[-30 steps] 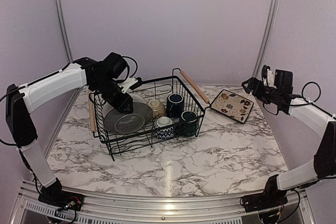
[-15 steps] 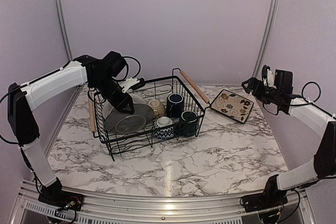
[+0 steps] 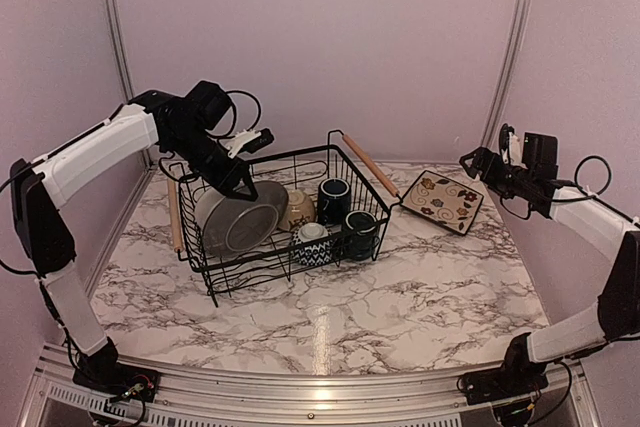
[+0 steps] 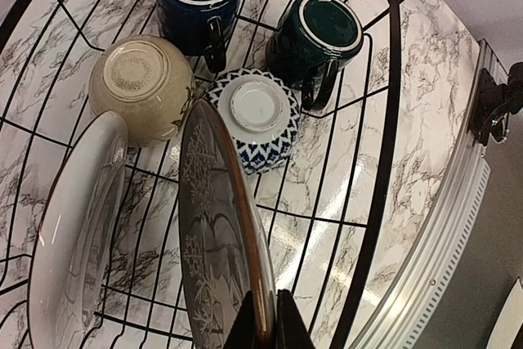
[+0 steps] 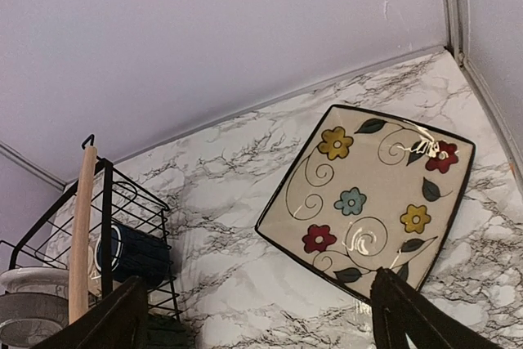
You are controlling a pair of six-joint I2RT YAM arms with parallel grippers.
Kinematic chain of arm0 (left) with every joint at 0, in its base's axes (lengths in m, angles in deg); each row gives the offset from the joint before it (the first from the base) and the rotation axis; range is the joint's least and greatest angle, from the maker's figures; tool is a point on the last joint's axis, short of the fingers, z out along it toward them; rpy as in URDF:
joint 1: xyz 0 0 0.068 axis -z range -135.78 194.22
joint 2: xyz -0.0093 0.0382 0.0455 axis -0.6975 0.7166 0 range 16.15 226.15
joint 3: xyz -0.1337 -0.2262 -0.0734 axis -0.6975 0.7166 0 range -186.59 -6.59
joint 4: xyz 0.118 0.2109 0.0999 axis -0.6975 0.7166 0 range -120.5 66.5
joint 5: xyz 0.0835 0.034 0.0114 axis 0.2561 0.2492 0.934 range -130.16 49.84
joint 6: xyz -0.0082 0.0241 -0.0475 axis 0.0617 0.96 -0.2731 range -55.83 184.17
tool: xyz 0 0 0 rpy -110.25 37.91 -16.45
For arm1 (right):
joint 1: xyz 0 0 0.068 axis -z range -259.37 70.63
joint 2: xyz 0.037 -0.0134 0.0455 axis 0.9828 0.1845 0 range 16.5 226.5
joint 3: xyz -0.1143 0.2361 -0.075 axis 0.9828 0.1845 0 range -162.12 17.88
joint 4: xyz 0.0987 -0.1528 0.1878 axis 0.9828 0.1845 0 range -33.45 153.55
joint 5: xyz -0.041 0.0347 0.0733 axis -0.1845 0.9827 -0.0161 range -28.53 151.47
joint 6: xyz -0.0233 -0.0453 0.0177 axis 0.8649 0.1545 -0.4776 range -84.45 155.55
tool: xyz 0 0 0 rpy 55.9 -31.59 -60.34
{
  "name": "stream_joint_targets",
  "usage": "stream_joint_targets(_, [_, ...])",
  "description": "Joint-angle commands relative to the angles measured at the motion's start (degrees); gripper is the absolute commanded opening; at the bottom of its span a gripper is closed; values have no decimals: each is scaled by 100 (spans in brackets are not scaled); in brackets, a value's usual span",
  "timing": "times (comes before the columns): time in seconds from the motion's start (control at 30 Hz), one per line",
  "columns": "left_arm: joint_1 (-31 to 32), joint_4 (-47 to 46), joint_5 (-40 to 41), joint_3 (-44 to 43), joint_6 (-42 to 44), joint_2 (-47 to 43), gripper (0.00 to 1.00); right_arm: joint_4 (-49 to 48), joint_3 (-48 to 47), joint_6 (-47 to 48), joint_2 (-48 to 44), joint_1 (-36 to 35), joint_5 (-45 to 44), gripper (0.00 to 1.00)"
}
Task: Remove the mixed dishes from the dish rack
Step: Grab the plate from the dish rack.
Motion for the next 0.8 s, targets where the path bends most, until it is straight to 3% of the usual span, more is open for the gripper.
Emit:
stream_joint_targets(0.0, [-59,128,-509,-306,-231,-242,0,-21,-20,-53,-32,-4,62,91])
stream_joint_targets(0.17, [-52,16,-783,-528,-549,-391,0,245,-183,-62,-54,0,15,91])
stream_joint_targets(0.37, [3,-444,-445,-777,-1096,-756,0,532,-424,-83,-139,-4,-90,91])
stream_joint_targets(0.57, [356,-1002,282,-1018,-1138,-1178,0,756,-681,-275,-182,-19,-29,89])
stream_joint_targets(0.77, [1440,-1814,1986,-1035,-525,-1469,0,1197,-1272,-579,-151,-220,-142,88])
